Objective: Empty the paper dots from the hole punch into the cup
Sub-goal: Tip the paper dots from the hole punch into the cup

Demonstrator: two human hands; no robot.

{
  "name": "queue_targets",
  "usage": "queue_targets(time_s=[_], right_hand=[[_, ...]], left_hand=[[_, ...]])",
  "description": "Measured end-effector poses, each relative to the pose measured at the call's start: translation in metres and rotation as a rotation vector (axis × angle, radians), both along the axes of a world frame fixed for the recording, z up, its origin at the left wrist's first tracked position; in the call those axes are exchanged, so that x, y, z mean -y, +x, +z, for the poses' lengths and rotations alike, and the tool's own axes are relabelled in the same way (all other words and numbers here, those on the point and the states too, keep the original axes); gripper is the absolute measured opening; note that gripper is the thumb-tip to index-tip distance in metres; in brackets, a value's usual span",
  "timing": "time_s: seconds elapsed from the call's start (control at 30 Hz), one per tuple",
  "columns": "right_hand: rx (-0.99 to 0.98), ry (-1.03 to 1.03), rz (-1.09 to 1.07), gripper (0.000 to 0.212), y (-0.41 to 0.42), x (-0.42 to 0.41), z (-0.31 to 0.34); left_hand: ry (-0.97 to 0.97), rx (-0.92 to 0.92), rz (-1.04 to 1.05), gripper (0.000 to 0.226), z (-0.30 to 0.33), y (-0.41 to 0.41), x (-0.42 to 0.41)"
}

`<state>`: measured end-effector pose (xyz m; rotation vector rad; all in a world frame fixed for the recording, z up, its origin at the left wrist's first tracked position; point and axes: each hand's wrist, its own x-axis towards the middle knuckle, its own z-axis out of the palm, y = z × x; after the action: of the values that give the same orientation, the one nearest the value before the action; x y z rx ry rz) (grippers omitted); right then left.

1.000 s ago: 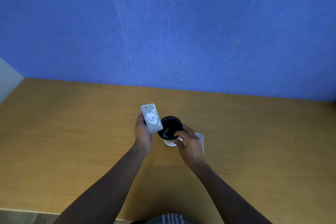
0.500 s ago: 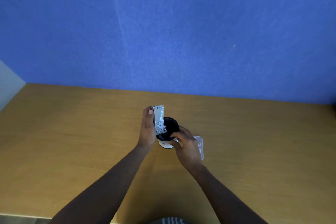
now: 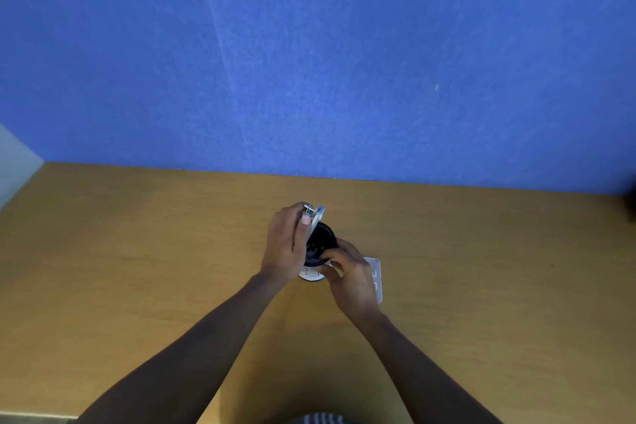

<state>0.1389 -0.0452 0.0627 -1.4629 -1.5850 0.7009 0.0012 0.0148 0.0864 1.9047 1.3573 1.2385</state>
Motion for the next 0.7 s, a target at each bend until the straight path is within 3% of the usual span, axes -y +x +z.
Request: queue_targets(time_s=[0.33, 0.7], right_hand=[[-0.026, 0.03, -0.02, 0.02, 0.0046, -0.0007, -0.0013], [-0.016, 0.019, -0.038, 0.023, 0.0063, 0.0026, -0.0014]], left_hand=[[0.077, -0.096, -0.019, 0.031, 0.0006, 0.0008, 0.0033], [0.09, 0.032, -0.034, 0.036, 0.0008, 0.0076, 0.0049]])
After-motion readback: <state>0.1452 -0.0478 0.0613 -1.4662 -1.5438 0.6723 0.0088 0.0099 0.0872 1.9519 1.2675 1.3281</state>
